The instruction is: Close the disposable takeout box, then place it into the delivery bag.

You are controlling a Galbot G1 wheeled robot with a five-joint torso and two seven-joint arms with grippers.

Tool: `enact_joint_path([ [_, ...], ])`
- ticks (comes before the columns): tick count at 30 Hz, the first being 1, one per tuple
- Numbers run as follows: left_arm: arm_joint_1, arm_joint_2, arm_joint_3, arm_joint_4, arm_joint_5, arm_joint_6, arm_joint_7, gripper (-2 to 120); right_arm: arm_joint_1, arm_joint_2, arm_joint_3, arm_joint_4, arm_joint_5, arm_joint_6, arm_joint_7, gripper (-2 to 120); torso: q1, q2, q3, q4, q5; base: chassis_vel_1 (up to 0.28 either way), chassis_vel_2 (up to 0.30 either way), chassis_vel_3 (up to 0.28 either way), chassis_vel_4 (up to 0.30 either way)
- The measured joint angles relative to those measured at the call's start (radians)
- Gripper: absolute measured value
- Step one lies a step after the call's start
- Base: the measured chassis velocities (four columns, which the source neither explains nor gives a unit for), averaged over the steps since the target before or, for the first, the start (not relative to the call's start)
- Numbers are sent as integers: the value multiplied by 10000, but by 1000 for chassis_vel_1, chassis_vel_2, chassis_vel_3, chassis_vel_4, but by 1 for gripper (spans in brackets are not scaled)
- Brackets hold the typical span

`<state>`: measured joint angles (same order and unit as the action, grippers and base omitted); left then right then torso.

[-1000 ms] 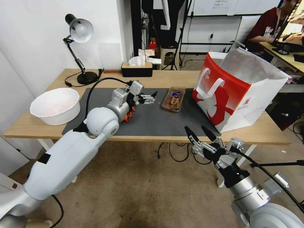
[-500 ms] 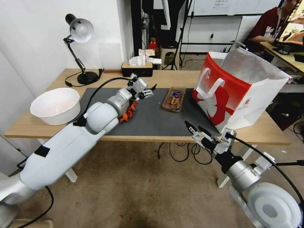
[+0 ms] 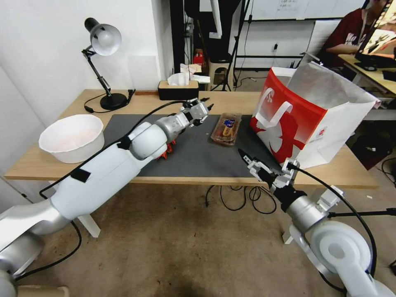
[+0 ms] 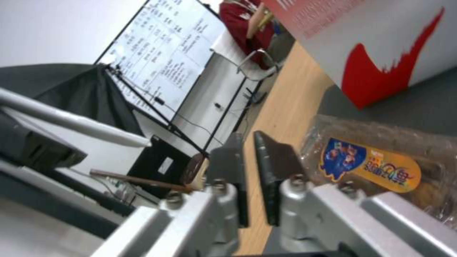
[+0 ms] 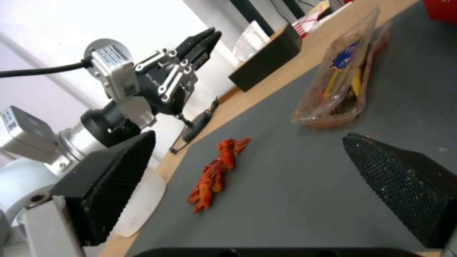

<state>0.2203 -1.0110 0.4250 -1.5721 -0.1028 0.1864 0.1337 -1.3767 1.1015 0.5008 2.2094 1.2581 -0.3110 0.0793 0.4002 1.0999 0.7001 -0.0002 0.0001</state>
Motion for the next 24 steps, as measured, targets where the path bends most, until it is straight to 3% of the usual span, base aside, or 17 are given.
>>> enact_joint_path([
  [8,-445,-377,313,792,1308,-975,829,0,484,-72,-168,-332,720,-7,515,100,-1,0,0,1,0,0,0,0,0],
  [24,-484,-968,806,1103,2052,-1200,1845,0,-162,-470,507,519,1650,7,607,100,-3,0,-2,3,0,0,0,0,0],
])
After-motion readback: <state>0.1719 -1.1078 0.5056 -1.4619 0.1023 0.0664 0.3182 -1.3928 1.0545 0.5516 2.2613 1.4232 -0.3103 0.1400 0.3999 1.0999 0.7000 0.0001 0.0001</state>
